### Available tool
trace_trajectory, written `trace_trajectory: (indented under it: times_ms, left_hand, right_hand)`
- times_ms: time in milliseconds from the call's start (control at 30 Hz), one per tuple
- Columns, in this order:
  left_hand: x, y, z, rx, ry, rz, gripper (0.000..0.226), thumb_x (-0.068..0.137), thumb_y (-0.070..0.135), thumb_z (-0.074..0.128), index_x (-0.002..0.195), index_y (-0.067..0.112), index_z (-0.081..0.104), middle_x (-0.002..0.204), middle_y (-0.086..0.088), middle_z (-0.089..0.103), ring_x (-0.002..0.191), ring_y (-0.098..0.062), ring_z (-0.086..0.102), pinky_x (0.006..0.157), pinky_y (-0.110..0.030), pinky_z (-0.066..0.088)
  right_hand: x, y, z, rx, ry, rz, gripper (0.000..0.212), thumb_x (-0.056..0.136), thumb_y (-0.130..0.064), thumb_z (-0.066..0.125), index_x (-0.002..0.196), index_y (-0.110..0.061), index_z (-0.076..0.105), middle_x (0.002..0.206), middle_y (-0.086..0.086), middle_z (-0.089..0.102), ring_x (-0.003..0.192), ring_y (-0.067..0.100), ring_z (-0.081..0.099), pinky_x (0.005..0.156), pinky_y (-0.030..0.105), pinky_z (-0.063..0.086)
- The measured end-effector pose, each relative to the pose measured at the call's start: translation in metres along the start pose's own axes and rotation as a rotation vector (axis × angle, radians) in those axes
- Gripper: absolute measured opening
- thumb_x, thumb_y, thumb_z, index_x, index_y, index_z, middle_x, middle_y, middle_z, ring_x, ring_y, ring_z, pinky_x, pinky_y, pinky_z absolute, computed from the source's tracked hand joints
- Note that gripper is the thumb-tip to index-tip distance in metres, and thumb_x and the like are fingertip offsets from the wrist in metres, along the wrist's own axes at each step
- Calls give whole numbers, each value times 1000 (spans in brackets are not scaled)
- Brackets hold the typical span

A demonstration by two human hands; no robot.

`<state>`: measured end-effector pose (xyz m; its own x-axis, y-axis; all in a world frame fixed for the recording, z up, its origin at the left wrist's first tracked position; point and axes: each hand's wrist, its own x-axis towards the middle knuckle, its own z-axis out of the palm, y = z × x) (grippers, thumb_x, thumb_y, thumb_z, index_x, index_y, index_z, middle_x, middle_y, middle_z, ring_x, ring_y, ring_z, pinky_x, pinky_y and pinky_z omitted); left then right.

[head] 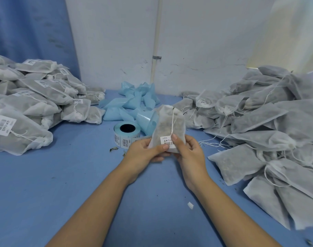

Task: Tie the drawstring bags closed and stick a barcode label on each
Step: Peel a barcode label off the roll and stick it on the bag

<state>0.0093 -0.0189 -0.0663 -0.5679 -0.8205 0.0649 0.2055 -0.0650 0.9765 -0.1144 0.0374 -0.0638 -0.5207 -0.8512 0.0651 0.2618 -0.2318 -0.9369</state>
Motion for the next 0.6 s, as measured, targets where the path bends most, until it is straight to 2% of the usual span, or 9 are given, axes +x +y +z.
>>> trace_trajectory:
  times_ms: [67, 133, 267, 367, 467, 500, 533, 600]
  left_hand:
    - [0, 1, -4, -52, -32, -27, 30, 77, 20, 72, 106, 14, 68, 101, -2, 74, 92, -17, 71, 66, -17, 54]
    - [-1, 2, -6, -80, -49, -38, 37, 71, 24, 72, 106, 13, 68, 102, -3, 74, 92, -16, 71, 65, -17, 53]
    - [0, 4, -4, -87, -47, -37, 36, 72, 30, 70, 102, 11, 68, 95, -6, 75, 82, -18, 72, 63, -18, 54]
    - [-3, 6, -3, -24, -1, -56, 36, 72, 37, 67, 94, 9, 67, 73, -10, 72, 59, -16, 68, 54, -19, 53]
    - [0, 12, 0, -68, 141, -1, 25, 80, 29, 66, 89, 7, 64, 59, -6, 66, 50, -16, 58, 49, -20, 48]
    - [3, 17, -1, -186, 214, 57, 17, 86, 22, 63, 91, 6, 63, 64, -4, 69, 55, -16, 62, 51, -20, 50]
    - [6, 23, -4, -352, 260, 123, 13, 90, 16, 59, 96, 5, 62, 78, -3, 73, 67, -15, 68, 57, -20, 53]
    - [9, 37, -12, -661, 255, 236, 30, 92, 9, 55, 121, 4, 53, 120, -2, 67, 99, -12, 68, 73, -27, 58]
  right_hand:
    - [0, -2, -1, 55, -31, 2, 48, 70, -27, 75, 106, 1, 60, 89, 12, 74, 83, 22, 71, 77, 32, 58]
    - [0, -3, -2, 62, -51, 1, 39, 71, -25, 75, 100, -2, 62, 83, 9, 74, 77, 19, 71, 68, 26, 57]
    - [1, -1, -3, 36, -28, -7, 21, 80, -15, 72, 96, -6, 61, 79, 6, 73, 74, 16, 70, 73, 29, 57]
    - [1, -1, -3, 55, -29, -28, 29, 75, -20, 73, 98, -5, 63, 81, 7, 73, 76, 16, 69, 77, 31, 55]
    - [2, -2, -1, 47, -25, 0, 38, 67, -32, 73, 96, -8, 64, 77, -1, 70, 69, 12, 63, 67, 23, 51]
    - [3, -2, -2, 32, -24, 15, 36, 66, -33, 72, 93, -10, 65, 75, -3, 68, 65, 11, 59, 64, 21, 48]
    - [3, -2, -3, 21, -25, 27, 32, 68, -32, 72, 91, -11, 65, 74, -4, 68, 61, 10, 57, 61, 20, 46]
    - [4, -1, -4, 10, -33, 46, 21, 77, -26, 72, 90, -11, 66, 74, -4, 68, 58, 8, 55, 59, 19, 47]
